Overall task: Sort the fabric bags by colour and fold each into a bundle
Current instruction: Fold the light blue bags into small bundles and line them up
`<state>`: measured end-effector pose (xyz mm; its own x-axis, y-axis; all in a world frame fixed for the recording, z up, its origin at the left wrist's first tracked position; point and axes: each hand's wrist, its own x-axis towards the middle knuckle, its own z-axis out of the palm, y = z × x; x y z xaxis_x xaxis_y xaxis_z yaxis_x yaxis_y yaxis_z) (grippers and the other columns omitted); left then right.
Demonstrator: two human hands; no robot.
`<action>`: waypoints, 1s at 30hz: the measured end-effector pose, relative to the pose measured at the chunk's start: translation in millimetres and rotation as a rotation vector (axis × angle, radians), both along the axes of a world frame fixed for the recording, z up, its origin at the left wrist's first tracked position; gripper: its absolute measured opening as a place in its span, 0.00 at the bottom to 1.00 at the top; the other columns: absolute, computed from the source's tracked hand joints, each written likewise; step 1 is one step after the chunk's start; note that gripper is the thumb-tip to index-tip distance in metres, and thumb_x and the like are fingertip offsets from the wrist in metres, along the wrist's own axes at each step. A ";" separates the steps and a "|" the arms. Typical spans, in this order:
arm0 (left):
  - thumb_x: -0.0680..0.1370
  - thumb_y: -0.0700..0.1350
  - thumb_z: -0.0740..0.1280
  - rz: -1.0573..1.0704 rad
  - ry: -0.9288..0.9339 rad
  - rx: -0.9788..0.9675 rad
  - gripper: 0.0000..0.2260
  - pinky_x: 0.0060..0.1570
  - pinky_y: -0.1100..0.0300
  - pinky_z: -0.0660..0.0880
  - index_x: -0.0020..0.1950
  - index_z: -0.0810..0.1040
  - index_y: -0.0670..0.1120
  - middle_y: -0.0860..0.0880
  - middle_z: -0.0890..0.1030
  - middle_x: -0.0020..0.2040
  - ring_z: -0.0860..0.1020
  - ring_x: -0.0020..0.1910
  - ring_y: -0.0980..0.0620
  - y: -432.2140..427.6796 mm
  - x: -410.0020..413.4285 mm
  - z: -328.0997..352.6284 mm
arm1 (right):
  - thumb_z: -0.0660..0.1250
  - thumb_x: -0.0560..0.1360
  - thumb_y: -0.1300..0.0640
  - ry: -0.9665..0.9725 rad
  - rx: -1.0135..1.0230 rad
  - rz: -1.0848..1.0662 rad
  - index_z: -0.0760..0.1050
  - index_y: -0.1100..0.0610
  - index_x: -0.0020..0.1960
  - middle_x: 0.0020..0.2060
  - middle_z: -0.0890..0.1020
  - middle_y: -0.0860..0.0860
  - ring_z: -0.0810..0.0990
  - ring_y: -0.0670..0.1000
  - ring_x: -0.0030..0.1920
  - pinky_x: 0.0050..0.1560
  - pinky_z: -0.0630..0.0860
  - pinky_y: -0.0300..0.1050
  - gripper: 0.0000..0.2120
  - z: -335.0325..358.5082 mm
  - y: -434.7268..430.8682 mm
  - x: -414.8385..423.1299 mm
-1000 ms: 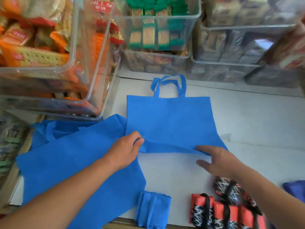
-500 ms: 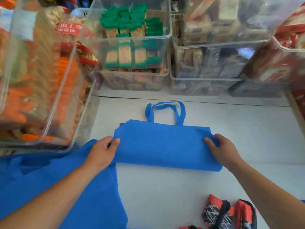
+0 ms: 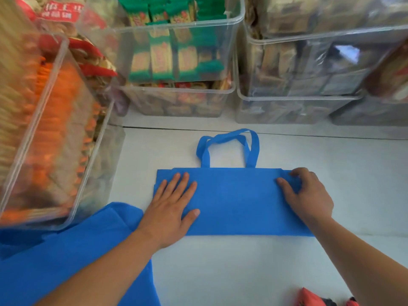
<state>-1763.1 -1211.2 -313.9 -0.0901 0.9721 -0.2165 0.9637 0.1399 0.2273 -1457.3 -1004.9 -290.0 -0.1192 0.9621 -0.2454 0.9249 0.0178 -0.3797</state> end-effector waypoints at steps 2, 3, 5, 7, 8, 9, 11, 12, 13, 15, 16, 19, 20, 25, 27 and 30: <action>0.83 0.66 0.52 -0.010 0.071 -0.030 0.33 0.79 0.44 0.47 0.85 0.52 0.52 0.49 0.49 0.85 0.44 0.84 0.49 -0.5 1.8 -5.7 | 0.65 0.77 0.34 -0.027 0.040 -0.010 0.69 0.39 0.67 0.64 0.73 0.50 0.74 0.57 0.63 0.53 0.76 0.56 0.21 -0.9 -1.6 -3.2; 0.82 0.66 0.52 -0.006 0.084 -0.037 0.34 0.79 0.44 0.48 0.85 0.52 0.52 0.49 0.49 0.85 0.45 0.84 0.48 0.5 2.4 -7.6 | 0.64 0.78 0.37 -0.067 0.119 0.008 0.68 0.40 0.72 0.67 0.70 0.53 0.71 0.60 0.67 0.59 0.74 0.60 0.23 0.5 -3.6 -6.1; 0.82 0.66 0.52 0.001 0.095 -0.036 0.34 0.79 0.43 0.49 0.84 0.53 0.51 0.48 0.50 0.85 0.46 0.84 0.47 1.3 3.1 -7.2 | 0.63 0.80 0.43 -0.130 0.345 0.184 0.69 0.47 0.76 0.73 0.67 0.60 0.66 0.65 0.73 0.71 0.65 0.66 0.26 2.8 -16.2 -14.1; 0.82 0.66 0.53 -0.002 0.105 -0.026 0.34 0.79 0.43 0.50 0.84 0.55 0.51 0.47 0.52 0.85 0.48 0.84 0.47 0.3 3.8 -9.2 | 0.62 0.79 0.40 -0.109 0.397 0.413 0.70 0.48 0.77 0.77 0.66 0.61 0.63 0.67 0.77 0.78 0.56 0.66 0.28 -2.6 -43.3 -21.5; 0.82 0.66 0.53 -0.005 0.106 -0.033 0.34 0.79 0.43 0.50 0.84 0.56 0.51 0.47 0.53 0.85 0.49 0.84 0.46 1.0 3.3 -7.6 | 0.59 0.80 0.36 -0.115 0.338 0.490 0.68 0.45 0.78 0.80 0.64 0.58 0.59 0.66 0.80 0.80 0.54 0.65 0.29 -7.3 -56.8 -23.3; 0.82 0.67 0.53 -0.009 0.107 -0.031 0.35 0.79 0.43 0.50 0.84 0.56 0.50 0.47 0.54 0.85 0.49 0.84 0.46 2.1 2.2 -7.2 | 0.54 0.80 0.31 -0.134 0.249 0.537 0.63 0.40 0.80 0.82 0.60 0.55 0.55 0.63 0.82 0.80 0.51 0.64 0.31 -12.5 -67.1 -22.9; 0.81 0.69 0.51 -0.021 0.097 -0.028 0.36 0.79 0.43 0.49 0.84 0.56 0.51 0.46 0.53 0.85 0.48 0.84 0.46 3.2 0.0 -5.8 | 0.43 0.79 0.25 -0.186 0.106 0.589 0.50 0.33 0.81 0.84 0.47 0.46 0.43 0.56 0.84 0.82 0.45 0.61 0.33 -21.4 -72.3 -15.3; 0.81 0.70 0.50 -0.046 0.086 -0.034 0.36 0.78 0.43 0.48 0.84 0.55 0.52 0.46 0.52 0.85 0.47 0.84 0.46 1.4 -1.2 -4.2 | 0.39 0.77 0.23 -0.209 0.072 0.610 0.44 0.31 0.81 0.83 0.41 0.43 0.38 0.54 0.83 0.82 0.40 0.59 0.33 -22.1 -69.1 -11.7; 0.81 0.72 0.50 -0.094 0.078 -0.024 0.36 0.78 0.42 0.47 0.84 0.55 0.53 0.46 0.51 0.85 0.46 0.84 0.45 -2.4 -3.1 -3.8 | 0.36 0.76 0.22 -0.229 0.046 0.629 0.39 0.30 0.80 0.82 0.36 0.41 0.34 0.52 0.82 0.81 0.36 0.57 0.34 -23.1 -65.4 -9.3; 0.81 0.72 0.51 -0.223 0.052 0.013 0.34 0.77 0.42 0.47 0.83 0.56 0.59 0.48 0.51 0.85 0.47 0.84 0.45 -11.9 -8.6 -2.3 | 0.34 0.74 0.21 -0.235 0.033 0.651 0.35 0.29 0.79 0.81 0.33 0.41 0.31 0.51 0.81 0.80 0.33 0.56 0.35 -23.9 -58.0 -8.2; 0.80 0.72 0.53 -0.279 0.035 0.032 0.32 0.77 0.43 0.48 0.82 0.60 0.61 0.48 0.55 0.84 0.51 0.83 0.45 -15.2 -11.9 -0.7 | 0.35 0.74 0.21 -0.219 0.027 0.648 0.36 0.28 0.79 0.81 0.34 0.41 0.32 0.51 0.82 0.80 0.33 0.55 0.35 -22.5 -56.3 -9.4; 0.79 0.71 0.57 -0.332 0.020 0.128 0.27 0.75 0.47 0.57 0.74 0.74 0.61 0.50 0.72 0.76 0.68 0.74 0.45 -17.0 -18.5 2.3 | 0.38 0.72 0.19 -0.239 -0.055 0.640 0.39 0.27 0.78 0.81 0.34 0.41 0.33 0.52 0.82 0.80 0.31 0.54 0.37 -15.2 -52.9 -14.1; 0.80 0.71 0.56 -0.321 0.019 0.141 0.26 0.73 0.50 0.61 0.71 0.77 0.61 0.51 0.76 0.72 0.73 0.70 0.46 -14.5 -19.5 5.6 | 0.41 0.72 0.19 -0.273 -0.087 0.636 0.41 0.27 0.79 0.82 0.36 0.42 0.35 0.53 0.82 0.80 0.33 0.56 0.38 -9.6 -51.9 -18.0; 0.77 0.77 0.38 -0.223 -0.037 0.077 0.37 0.66 0.67 0.65 0.66 0.80 0.64 0.65 0.73 0.72 0.74 0.71 0.58 0.3 -16.3 29.3 | 0.62 0.72 0.28 -0.230 0.128 0.732 0.73 0.40 0.68 0.69 0.70 0.50 0.75 0.57 0.66 0.61 0.77 0.56 0.29 23.2 -67.1 -36.8; 0.65 0.81 0.27 -0.137 -0.149 -0.134 0.50 0.72 0.70 0.53 0.74 0.71 0.66 0.72 0.59 0.74 0.59 0.78 0.66 0.8 -18.2 37.0 | 0.56 0.70 0.20 -0.168 -0.027 0.763 0.74 0.41 0.68 0.66 0.74 0.42 0.75 0.50 0.66 0.61 0.76 0.49 0.36 38.6 -73.4 -34.4; 0.64 0.83 0.31 -0.038 -0.245 -0.200 0.51 0.71 0.65 0.65 0.70 0.75 0.61 0.68 0.72 0.71 0.69 0.73 0.63 10.1 -26.9 44.8 | 0.57 0.71 0.22 -0.196 -0.169 0.783 0.72 0.40 0.72 0.76 0.68 0.40 0.74 0.48 0.70 0.65 0.74 0.48 0.36 50.2 -60.0 -18.4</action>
<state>-1790.0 -1201.1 -269.1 0.0241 0.9096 -0.4148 0.8890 0.1703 0.4250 -1475.6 -1064.9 -239.9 -0.6799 0.5663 -0.4659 0.7183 0.6420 -0.2680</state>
